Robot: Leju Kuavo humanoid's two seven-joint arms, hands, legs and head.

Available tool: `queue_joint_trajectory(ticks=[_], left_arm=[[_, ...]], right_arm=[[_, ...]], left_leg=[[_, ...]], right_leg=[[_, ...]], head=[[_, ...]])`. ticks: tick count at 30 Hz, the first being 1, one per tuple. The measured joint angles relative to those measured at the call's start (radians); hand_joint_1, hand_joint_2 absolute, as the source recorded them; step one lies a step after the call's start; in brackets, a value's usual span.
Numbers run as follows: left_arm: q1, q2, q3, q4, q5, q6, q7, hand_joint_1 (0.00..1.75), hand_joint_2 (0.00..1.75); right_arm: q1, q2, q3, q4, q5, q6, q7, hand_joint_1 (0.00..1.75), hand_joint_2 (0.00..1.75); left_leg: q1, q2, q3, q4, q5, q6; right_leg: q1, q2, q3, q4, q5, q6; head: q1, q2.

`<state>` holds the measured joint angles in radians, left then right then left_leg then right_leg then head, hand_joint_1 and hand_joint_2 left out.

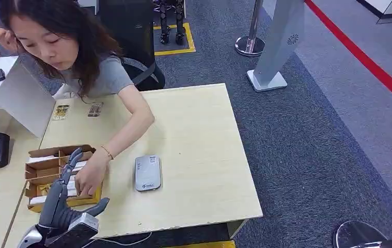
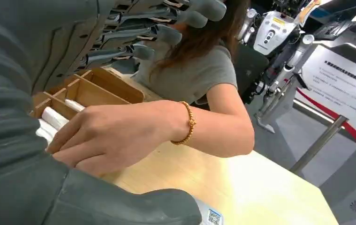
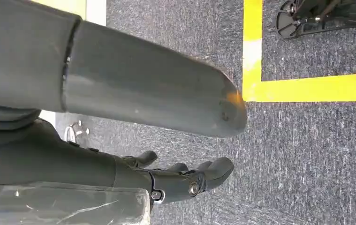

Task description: Pass the card to the sensor for recognition and then transmit it.

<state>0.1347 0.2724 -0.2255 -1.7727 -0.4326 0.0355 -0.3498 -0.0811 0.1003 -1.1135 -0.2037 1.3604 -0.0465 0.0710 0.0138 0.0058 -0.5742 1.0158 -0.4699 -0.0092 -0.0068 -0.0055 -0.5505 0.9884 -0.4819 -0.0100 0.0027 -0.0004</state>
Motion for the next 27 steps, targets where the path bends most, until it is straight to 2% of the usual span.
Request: queue_joint_trajectory(ticks=[27], left_arm=[[0.001, 0.010, 0.000, -0.016, -0.008, 0.011, 0.000, 0.00, 1.75]], right_arm=[[0.000, 0.000, 0.000, 0.000, -0.006, 0.000, 0.000, 0.00, 0.00]], left_leg=[[0.000, 0.000, 0.000, 0.000, 0.000, 0.000]], right_leg=[[0.000, 0.000, 0.000, 0.000, 0.000, 0.000]], head=[[0.000, 0.000]])
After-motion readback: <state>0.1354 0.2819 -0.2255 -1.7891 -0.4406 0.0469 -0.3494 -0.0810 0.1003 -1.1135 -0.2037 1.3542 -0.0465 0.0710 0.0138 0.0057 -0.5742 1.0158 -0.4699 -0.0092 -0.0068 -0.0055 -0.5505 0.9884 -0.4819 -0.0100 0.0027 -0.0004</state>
